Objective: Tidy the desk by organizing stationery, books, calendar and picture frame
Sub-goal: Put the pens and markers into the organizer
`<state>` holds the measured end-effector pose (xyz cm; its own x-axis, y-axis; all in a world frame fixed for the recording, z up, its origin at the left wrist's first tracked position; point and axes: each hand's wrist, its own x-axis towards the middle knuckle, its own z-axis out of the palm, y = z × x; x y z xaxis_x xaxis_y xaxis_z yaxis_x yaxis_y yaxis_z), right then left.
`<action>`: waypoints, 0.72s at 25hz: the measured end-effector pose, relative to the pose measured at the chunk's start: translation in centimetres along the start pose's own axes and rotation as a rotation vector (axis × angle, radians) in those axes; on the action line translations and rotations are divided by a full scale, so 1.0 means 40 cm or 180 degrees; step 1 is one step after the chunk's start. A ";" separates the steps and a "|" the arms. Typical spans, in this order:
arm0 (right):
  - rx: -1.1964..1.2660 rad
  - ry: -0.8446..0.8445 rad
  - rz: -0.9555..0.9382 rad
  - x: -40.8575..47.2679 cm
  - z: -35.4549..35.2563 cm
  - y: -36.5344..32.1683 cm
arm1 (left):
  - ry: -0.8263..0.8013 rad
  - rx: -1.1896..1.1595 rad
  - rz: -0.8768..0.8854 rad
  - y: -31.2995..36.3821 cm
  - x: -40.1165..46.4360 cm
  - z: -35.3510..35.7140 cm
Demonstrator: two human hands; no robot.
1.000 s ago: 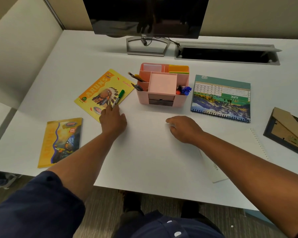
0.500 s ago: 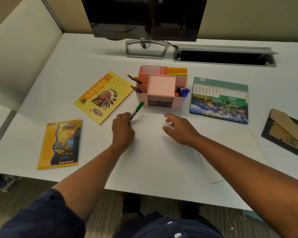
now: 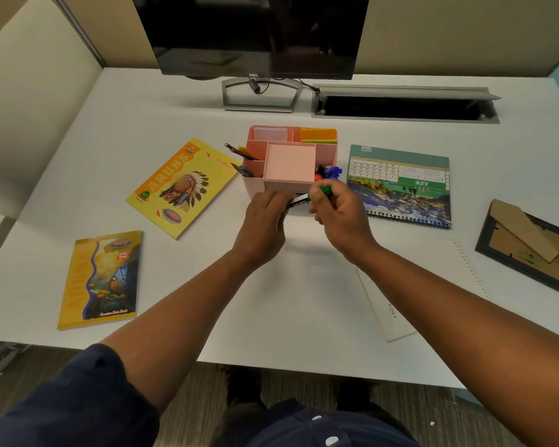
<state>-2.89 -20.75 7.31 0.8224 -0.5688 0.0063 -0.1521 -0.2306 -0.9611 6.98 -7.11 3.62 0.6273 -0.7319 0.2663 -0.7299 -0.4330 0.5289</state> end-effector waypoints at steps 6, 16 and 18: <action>-0.0068 0.0939 -0.0820 0.016 -0.063 -0.046 | -0.0469 0.0747 -0.0370 0.034 0.052 0.008; -0.1466 0.0854 -0.1004 0.073 -0.095 -0.023 | -0.0850 0.1183 -0.0539 0.030 0.059 0.024; -0.1703 0.0688 -0.0866 0.086 -0.085 -0.013 | -0.0911 0.1206 -0.0539 0.030 0.060 0.019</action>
<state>-1.85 -25.27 8.77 0.7496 -0.5679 0.3400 -0.2520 -0.7199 -0.6467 7.41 -9.78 4.27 0.6845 -0.7267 -0.0577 -0.7050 -0.6800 0.2017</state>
